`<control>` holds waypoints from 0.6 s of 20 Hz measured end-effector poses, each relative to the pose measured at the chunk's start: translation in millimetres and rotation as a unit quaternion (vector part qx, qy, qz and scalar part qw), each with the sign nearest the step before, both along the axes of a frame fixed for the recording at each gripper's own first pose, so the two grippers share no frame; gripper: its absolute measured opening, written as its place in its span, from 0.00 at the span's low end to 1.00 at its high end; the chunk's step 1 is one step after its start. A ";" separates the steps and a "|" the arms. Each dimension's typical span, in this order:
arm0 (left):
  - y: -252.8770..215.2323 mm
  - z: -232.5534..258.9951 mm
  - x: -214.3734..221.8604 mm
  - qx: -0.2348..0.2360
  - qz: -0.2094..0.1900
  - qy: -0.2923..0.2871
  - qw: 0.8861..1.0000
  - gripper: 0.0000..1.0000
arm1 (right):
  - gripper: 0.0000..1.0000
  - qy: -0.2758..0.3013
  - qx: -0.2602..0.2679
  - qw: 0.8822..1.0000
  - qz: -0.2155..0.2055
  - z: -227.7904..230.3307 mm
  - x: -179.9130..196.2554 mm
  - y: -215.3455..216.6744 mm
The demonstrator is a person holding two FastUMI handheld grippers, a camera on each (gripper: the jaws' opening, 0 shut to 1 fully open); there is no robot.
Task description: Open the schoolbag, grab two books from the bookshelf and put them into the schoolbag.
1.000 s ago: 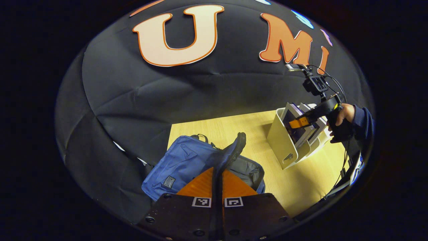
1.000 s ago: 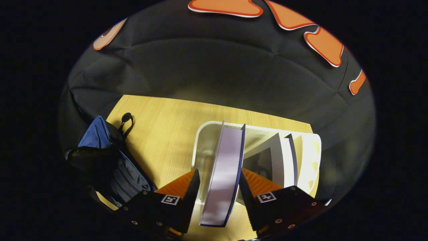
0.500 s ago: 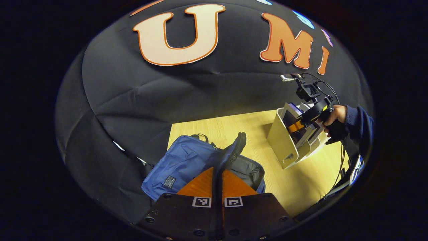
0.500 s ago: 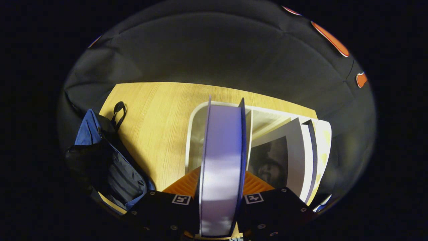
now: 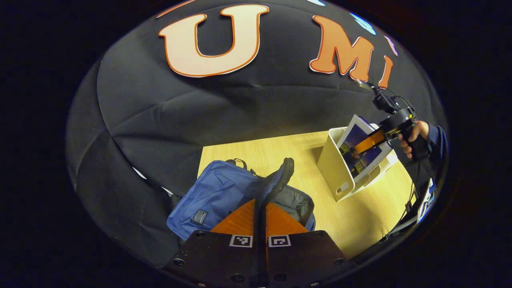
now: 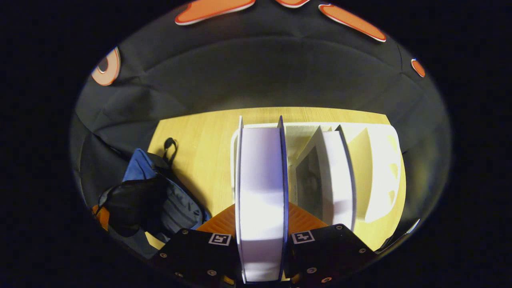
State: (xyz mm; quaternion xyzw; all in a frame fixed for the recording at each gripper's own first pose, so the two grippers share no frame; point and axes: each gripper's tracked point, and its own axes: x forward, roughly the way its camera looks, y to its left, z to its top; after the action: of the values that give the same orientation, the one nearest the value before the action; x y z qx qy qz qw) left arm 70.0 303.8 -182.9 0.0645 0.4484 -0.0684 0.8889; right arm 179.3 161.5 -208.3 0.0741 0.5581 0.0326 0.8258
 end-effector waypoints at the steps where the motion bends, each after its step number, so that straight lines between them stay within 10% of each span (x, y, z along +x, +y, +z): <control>1: -1.4 0.8 -0.3 0.001 -0.002 0.002 1.000 0.00 | 0.40 -0.007 0.009 1.000 0.001 13.9 -4.4 -2.5; 12: 5.3 9.7 5.6 -0.005 -0.002 0.003 1.000 0.00 | 0.40 -0.119 0.217 0.969 -0.017 134.8 -62.0 37.8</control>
State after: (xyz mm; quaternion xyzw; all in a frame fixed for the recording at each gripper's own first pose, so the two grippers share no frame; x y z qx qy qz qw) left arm 75.6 309.1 -173.2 0.0609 0.4508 -0.0728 0.8876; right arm 117.3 199.3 -73.5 0.2565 0.4345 0.1468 0.8508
